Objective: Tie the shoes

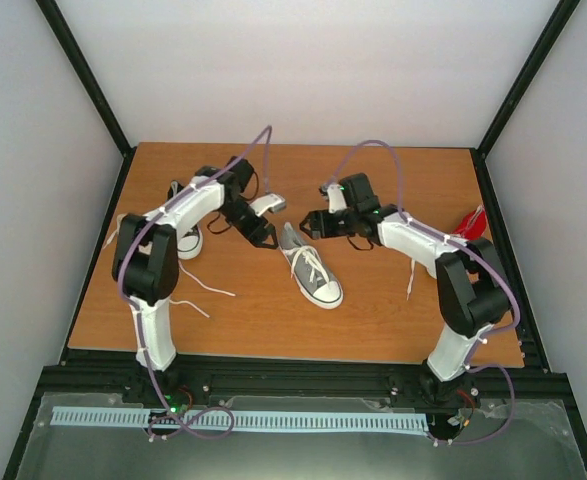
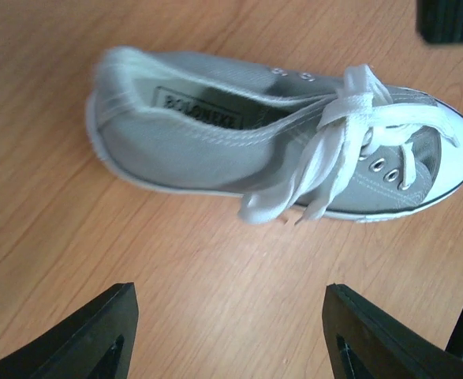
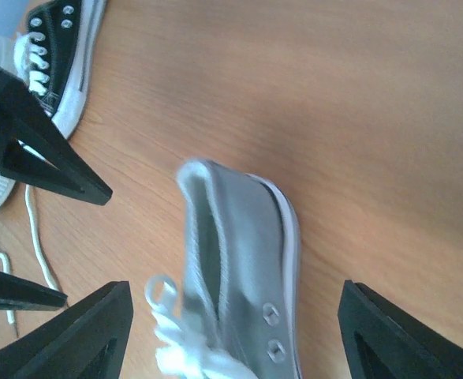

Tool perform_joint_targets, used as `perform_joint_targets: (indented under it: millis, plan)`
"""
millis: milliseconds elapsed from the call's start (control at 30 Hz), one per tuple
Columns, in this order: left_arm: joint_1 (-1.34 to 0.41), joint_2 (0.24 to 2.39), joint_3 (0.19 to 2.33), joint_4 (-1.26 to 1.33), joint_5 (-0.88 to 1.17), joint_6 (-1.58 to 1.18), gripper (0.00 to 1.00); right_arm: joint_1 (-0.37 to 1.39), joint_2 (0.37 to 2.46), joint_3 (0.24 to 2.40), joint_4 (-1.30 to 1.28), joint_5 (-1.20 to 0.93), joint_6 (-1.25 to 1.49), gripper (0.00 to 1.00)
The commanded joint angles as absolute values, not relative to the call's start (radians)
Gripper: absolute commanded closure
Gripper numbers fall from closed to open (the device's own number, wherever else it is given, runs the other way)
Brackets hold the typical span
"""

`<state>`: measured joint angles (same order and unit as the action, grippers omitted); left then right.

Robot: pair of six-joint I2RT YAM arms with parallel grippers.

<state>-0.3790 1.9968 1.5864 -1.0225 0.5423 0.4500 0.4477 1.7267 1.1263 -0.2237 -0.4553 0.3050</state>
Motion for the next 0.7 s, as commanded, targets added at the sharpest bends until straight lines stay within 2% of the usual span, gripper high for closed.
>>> perform_joint_targets:
  millis: [0, 233, 333, 367, 400, 467, 533, 567, 667]
  plan:
    - [-0.297, 1.931, 1.616, -1.105, 0.518, 0.484, 0.32, 0.556, 1.812, 1.272, -0.310, -0.296, 0.209, 0.23]
    - [-0.216, 1.894, 1.559, -1.078, 0.535, 0.464, 0.32, 0.679, 1.985, 1.448, -0.394, -0.185, 0.142, 0.19]
    - [-0.215, 1.878, 1.537, -1.064, 0.541, 0.465, 0.32, 0.705, 2.033, 1.502, -0.429, -0.102, 0.137, 0.23]
    - [-0.215, 1.876, 1.535, -1.062, 0.545, 0.464, 0.32, 0.711, 2.045, 1.515, -0.432, -0.086, 0.139, 0.30]
    - [-0.215, 1.875, 1.533, -1.062, 0.549, 0.463, 0.32, 0.714, 2.051, 1.523, -0.434, -0.071, 0.145, 0.41]
    - [-0.215, 1.872, 1.535, -1.062, 0.545, 0.465, 0.32, 0.715, 2.044, 1.525, -0.433, -0.016, 0.178, 0.70]
    - [-0.215, 1.868, 1.533, -1.059, 0.536, 0.466, 0.32, 0.711, 2.019, 1.512, -0.432, 0.101, 0.207, 0.92]
    - [-0.215, 1.865, 1.532, -1.058, 0.534, 0.468, 0.31, 0.709, 2.002, 1.501, -0.428, 0.142, 0.219, 0.97]
    - [-0.215, 1.859, 1.527, -1.056, 0.536, 0.471, 0.32, 0.679, 1.939, 1.449, -0.409, 0.219, 0.245, 0.97]
